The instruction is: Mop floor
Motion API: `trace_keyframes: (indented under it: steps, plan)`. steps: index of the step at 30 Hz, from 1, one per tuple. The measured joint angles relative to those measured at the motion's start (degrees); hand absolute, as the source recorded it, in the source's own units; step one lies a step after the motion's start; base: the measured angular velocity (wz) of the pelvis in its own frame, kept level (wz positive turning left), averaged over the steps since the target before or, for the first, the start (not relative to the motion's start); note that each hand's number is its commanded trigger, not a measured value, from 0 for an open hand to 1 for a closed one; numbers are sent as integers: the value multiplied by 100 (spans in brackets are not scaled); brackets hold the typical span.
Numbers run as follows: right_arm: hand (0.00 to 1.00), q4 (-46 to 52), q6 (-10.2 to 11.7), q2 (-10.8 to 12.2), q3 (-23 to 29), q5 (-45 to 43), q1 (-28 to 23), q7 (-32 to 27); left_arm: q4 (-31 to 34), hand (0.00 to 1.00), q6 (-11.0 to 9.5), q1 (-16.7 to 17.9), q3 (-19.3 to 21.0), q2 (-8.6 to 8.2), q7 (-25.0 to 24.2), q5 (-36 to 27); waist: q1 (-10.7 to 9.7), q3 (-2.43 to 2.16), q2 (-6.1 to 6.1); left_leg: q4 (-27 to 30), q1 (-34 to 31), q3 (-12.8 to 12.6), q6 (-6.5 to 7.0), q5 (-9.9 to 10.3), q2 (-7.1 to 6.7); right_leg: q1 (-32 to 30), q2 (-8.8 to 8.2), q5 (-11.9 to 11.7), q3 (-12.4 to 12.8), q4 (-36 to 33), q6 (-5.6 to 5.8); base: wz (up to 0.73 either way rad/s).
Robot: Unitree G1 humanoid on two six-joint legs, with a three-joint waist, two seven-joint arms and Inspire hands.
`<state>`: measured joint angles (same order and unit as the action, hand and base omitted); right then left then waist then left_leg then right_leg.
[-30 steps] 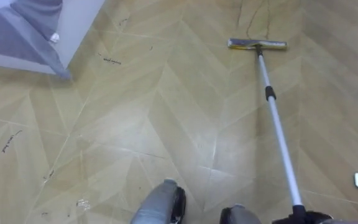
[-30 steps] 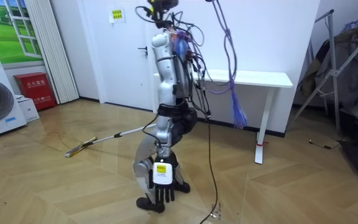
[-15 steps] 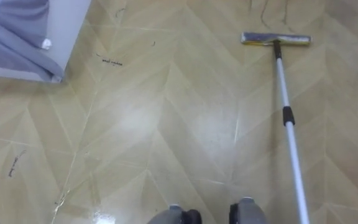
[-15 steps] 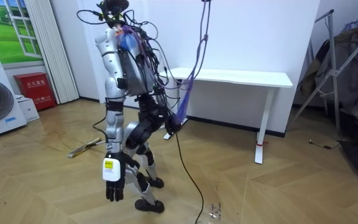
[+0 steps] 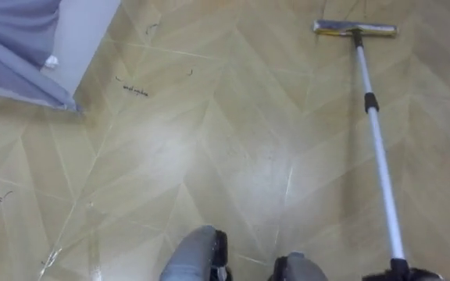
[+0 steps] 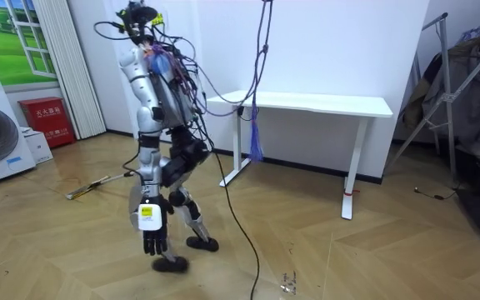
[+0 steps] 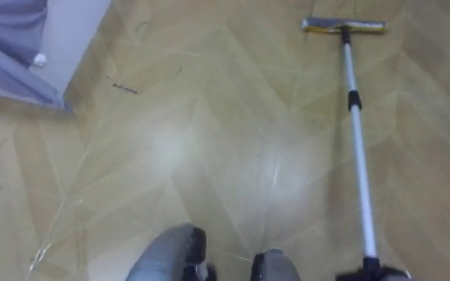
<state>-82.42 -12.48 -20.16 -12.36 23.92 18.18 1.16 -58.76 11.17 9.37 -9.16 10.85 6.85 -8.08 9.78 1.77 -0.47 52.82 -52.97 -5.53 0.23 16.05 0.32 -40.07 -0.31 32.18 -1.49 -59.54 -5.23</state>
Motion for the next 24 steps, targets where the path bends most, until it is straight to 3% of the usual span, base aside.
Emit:
trace_keyframes:
  steps: [2, 3, 5, 6, 7, 8, 10, 12, 15, 17, 18, 20, 22, 24]
  plan:
    - [100, 13, 17, 58, -17, 152, -253, 91, 2, 0, -5, 50, 13, 0, -110, 30, -39, -29, 57, -381, 68, -4, 169, -361, -53, 366, -34, 109, -15, 278, 110, 14]
    - [100, 11, 34, 61, -15, 158, -370, 123, 4, 0, -5, 44, 10, -7, -139, 38, -84, -44, 64, -423, 146, -5, 254, -323, -115, 479, -81, 137, -41, 381, 158, 41]
    - [100, -61, 127, 28, -22, 125, -897, 150, 13, 0, -29, 21, 26, -79, -199, 121, -216, -59, 100, -453, 482, -113, 639, -84, -301, 837, -254, 169, 8, 484, 286, 36]
    - [100, -88, 131, 20, -45, 92, -1033, 150, 25, 0, -36, 18, 43, -93, -213, 144, -217, -63, 92, -447, 575, -171, 688, 15, -334, 844, -318, 109, 18, 342, 401, 0]
    - [100, -130, 135, 11, -56, 38, -1290, 138, 44, 0, -49, 17, 106, -117, -212, 156, -237, -66, 98, -416, 766, -231, 752, 206, -412, 791, -401, -101, 33, -60, 685, 0]
    - [100, -133, 135, 40, -62, -4, -1557, 97, 67, 0, -85, 16, 192, -120, -201, 240, -350, -98, 135, -397, 913, -209, 806, 369, -510, 683, -457, -423, 66, -470, 732, 5]
    - [100, -132, 132, 101, -102, 8, -1827, 26, 124, 0, -164, -37, 228, -121, -157, 331, -382, -154, 253, -406, 1043, -164, 848, 555, -527, 367, -437, -781, 134, -931, 729, -5]
    - [100, -132, 126, 220, -108, 2, -1883, -135, 140, 0, -192, -132, 217, -139, -76, 330, -465, -111, 372, -475, 1171, -161, 876, 642, -507, -101, -403, -724, 179, -947, 717, -12]
    - [100, -116, 106, 448, -91, 2, -1860, -248, 139, 0, -197, -226, 121, -148, 20, 300, -516, -101, 403, -765, 1450, -169, 848, 667, -508, -693, -341, -807, 167, 238, 666, -9]
    - [100, -70, -63, 462, 52, -109, -1742, -259, 135, 0, -80, -197, 105, -155, 33, 317, -491, -85, 440, -724, 1703, -107, 762, 881, -485, -684, -363, -1341, -62, 1150, 469, 0]
    - [100, -57, -147, 442, 103, -155, -1681, -293, 133, 0, -48, -182, 103, -152, 33, 304, -481, -73, 422, -679, 1746, -81, 723, 944, -479, -647, -353, -1434, -78, 1155, 436, 3]
    - [100, -6, -327, 284, 200, -182, -1227, -377, 190, 0, 30, -173, 105, -84, 35, 89, -450, -83, 443, -470, 1764, -20, 581, 1074, -404, -552, -321, -1411, -190, 1030, 247, 2]
    - [100, -26, -389, 125, 208, -180, -780, -373, 318, 0, 48, -168, 113, 18, 44, 70, -355, -3, 293, 86, 1605, -49, 502, 1051, -341, -580, -320, -1164, -200, 748, 151, 7]
    - [100, -22, -345, -62, 159, -94, -429, -350, 416, 0, 50, -141, 100, 105, 73, -71, -185, 0, 249, 924, 1253, -64, 168, 854, -171, -595, -228, -929, -204, 490, 120, 2]
